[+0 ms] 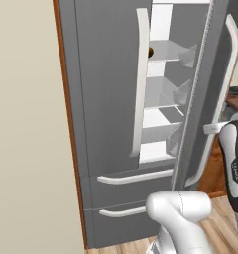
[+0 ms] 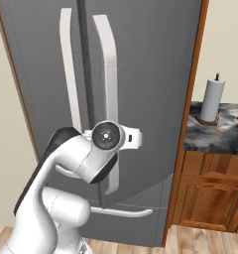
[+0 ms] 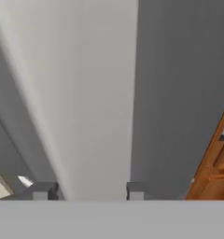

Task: Retrieve a lemon from the fridge and place it on the cutting board with the fish.

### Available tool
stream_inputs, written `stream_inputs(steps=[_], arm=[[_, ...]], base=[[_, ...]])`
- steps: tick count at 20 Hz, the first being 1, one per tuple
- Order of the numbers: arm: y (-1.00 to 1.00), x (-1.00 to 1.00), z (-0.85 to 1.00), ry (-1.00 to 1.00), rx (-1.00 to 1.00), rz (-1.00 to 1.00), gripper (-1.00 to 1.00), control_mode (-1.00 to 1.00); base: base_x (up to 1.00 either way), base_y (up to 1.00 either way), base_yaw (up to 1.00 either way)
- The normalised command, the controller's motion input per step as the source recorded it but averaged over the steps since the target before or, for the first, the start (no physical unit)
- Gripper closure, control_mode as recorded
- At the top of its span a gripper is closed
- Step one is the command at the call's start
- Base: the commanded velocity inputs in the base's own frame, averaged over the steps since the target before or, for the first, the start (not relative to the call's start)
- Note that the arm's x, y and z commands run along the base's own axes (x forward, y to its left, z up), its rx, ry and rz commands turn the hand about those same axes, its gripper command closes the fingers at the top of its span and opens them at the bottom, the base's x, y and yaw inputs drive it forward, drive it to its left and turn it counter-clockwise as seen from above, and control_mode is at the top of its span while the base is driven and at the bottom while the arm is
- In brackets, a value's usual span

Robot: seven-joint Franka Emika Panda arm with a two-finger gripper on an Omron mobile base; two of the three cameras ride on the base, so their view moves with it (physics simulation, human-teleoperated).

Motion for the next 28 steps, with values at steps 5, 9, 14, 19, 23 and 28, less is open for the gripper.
stream_inputs(steps=[5, 9, 14, 19, 23, 28], arm=[[-0.97, -0.58, 0.14, 0.19, 0.03, 0.0, 1.0, -1.0], [-0.58, -0.06, 0.0, 0.09, 0.0, 0.0, 1.0, -1.0], [-0.28, -0.22, 0.0, 0.0, 0.0, 0.0, 1.0, -1.0], [-0.03, -0.37, 0.0, 0.0, 0.0, 0.0, -1.0, -1.0], [-0.01, -0.28, 0.0, 0.0, 0.0, 0.0, -1.0, -1.0], [0.0, -0.29, 0.07, 0.0, 0.0, -0.03, -1.0, -1.0]], base=[[0.0, 0.0, 0.0], [0.0, 0.0, 0.0], [0.0, 0.0, 0.0], [0.0, 0.0, 0.0], [0.0, 0.0, 0.0], [0.0, 0.0, 0.0]])
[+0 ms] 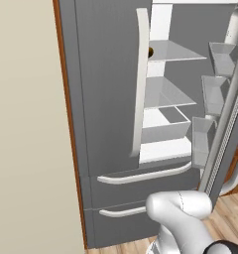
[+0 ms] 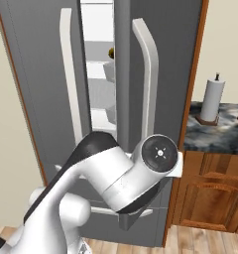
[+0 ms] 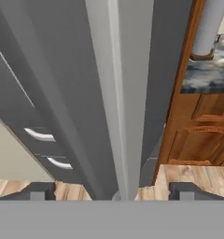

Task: Retrieve a lemon from the fridge and place it on the cutting board with the fish.

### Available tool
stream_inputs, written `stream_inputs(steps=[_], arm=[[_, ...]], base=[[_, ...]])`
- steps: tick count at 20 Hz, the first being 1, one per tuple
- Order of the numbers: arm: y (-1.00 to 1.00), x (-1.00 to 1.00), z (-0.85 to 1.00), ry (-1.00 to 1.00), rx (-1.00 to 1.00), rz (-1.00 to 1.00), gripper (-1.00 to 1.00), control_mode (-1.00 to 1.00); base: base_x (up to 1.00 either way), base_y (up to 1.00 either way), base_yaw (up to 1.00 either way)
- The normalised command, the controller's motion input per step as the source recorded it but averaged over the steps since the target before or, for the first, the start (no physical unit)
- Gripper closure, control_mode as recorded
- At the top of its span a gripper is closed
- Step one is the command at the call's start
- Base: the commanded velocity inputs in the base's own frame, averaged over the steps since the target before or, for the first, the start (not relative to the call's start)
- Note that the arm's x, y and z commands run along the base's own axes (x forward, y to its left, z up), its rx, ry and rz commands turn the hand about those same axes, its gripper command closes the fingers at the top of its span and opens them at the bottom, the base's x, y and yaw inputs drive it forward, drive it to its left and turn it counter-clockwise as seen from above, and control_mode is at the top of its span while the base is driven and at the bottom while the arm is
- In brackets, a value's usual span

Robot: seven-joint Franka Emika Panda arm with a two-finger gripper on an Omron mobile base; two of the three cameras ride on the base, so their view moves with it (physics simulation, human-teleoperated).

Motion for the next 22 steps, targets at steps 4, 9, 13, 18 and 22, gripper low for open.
stream_inputs(steps=[4, 9, 13, 18, 22], arm=[[0.0, -0.47, 0.16, 0.0, -0.03, -0.07, -1.0, -1.0], [-0.01, -0.53, 0.18, 0.0, -0.08, -0.15, -1.0, -1.0], [0.0, -0.53, 0.35, 0.0, -0.15, -0.16, -1.0, -1.0], [0.09, -0.49, 0.54, 0.0, -0.26, -0.14, -1.0, -1.0], [0.42, -0.17, 0.4, 0.07, -0.34, -0.11, -1.0, -1.0]], base=[[0.0, 0.0, 0.0], [0.0, 0.0, 0.0], [0.0, 0.0, 0.0], [0.0, 0.0, 0.0], [0.0, 0.0, 0.0]])
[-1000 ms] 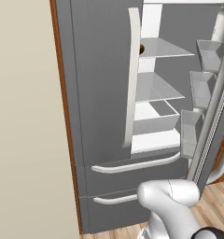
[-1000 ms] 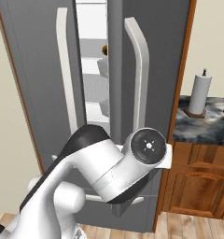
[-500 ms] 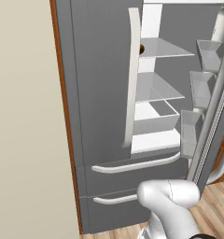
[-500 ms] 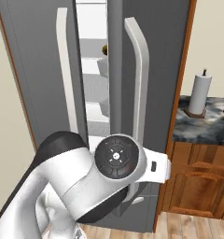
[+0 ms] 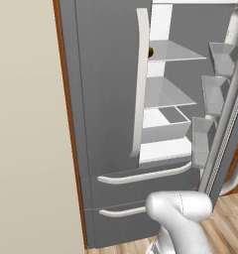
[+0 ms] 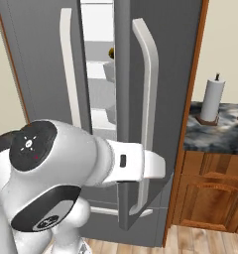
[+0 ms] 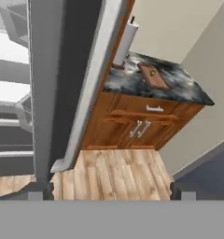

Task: Retrieve a lemon from the fridge and place it on the cutting board with the fish.

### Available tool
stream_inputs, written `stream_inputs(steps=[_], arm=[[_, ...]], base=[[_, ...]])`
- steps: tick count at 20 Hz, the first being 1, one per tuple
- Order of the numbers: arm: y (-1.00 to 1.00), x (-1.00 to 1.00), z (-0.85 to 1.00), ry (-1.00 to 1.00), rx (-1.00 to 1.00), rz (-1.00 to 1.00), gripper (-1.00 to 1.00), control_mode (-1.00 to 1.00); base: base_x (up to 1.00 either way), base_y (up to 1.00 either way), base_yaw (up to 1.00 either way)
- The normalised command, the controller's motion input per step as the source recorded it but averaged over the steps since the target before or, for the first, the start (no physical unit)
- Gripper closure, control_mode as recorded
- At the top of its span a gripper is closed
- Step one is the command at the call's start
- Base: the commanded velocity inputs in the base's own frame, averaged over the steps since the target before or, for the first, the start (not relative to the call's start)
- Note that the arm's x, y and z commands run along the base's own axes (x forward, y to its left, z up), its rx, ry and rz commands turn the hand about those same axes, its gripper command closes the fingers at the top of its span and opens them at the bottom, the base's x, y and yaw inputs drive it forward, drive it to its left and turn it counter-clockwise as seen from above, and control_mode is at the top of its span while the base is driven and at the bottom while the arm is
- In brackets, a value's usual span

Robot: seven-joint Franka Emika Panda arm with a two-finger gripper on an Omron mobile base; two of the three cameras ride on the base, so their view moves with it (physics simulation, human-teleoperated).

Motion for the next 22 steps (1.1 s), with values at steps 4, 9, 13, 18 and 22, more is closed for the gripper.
stream_inputs(steps=[4, 9, 13, 18, 22], arm=[[0.93, 0.0, 0.08, 0.22, -0.31, -0.08, -1.0, -1.0], [0.96, 0.08, 0.0, 0.32, -0.32, -0.09, -1.0, -1.0], [0.83, 0.07, -0.28, 0.13, -0.22, -0.09, -1.0, -1.0], [0.65, 0.61, -0.42, 0.18, -0.18, -0.03, -1.0, -1.0], [0.21, 0.83, -0.42, 0.19, -0.09, 0.0, -1.0, -1.0]], base=[[0.0, 0.0, 0.0], [0.0, 0.0, 0.0], [0.0, 0.0, 0.0], [0.0, 0.0, 0.0], [0.0, 0.0, 0.0]])
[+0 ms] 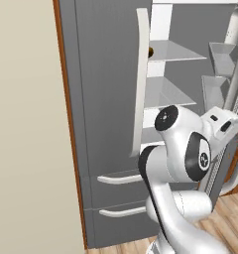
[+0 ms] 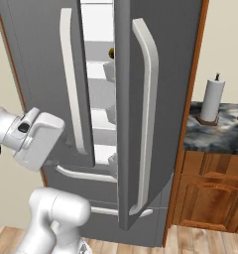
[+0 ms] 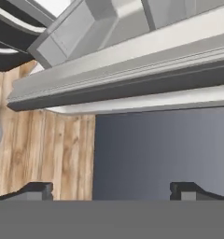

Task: Retrieve a lemon from the fridge and place it on the cutting board with the fish.

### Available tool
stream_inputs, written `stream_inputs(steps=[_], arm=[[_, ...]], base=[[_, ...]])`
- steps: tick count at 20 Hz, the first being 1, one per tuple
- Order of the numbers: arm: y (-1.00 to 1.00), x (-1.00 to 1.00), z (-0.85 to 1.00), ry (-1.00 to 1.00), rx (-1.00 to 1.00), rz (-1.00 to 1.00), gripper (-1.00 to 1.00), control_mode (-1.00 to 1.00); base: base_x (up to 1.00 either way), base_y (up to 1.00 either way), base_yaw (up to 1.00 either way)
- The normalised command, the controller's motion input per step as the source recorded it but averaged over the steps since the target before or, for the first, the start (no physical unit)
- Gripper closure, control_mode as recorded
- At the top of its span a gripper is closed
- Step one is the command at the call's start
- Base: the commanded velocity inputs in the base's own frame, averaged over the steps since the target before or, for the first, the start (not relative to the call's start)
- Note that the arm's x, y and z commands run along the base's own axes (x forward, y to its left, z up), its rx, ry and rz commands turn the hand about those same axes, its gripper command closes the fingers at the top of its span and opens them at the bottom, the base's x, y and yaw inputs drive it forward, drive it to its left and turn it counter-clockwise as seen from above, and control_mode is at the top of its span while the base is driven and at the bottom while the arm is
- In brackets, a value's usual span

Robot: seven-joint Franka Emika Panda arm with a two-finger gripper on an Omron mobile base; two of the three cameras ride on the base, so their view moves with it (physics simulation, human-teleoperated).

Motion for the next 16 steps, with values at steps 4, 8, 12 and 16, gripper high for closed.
stream_inputs(steps=[4, 8, 12, 16], arm=[[-0.01, 0.56, -0.52, 0.1, 0.0, 0.02, -1.0, -1.0], [-0.2, 0.13, -0.47, 0.0, 0.0, 0.0, -1.0, -1.0], [-0.24, 0.31, -0.39, 0.0, 0.0, 0.03, -1.0, -1.0], [-0.28, 0.34, -0.22, 0.01, 0.0, 0.1, -1.0, -1.0]], base=[[0.0, 0.0, 0.0], [0.0, 0.0, 0.0], [0.0, 0.0, 0.0], [0.0, 0.0, 0.0]])
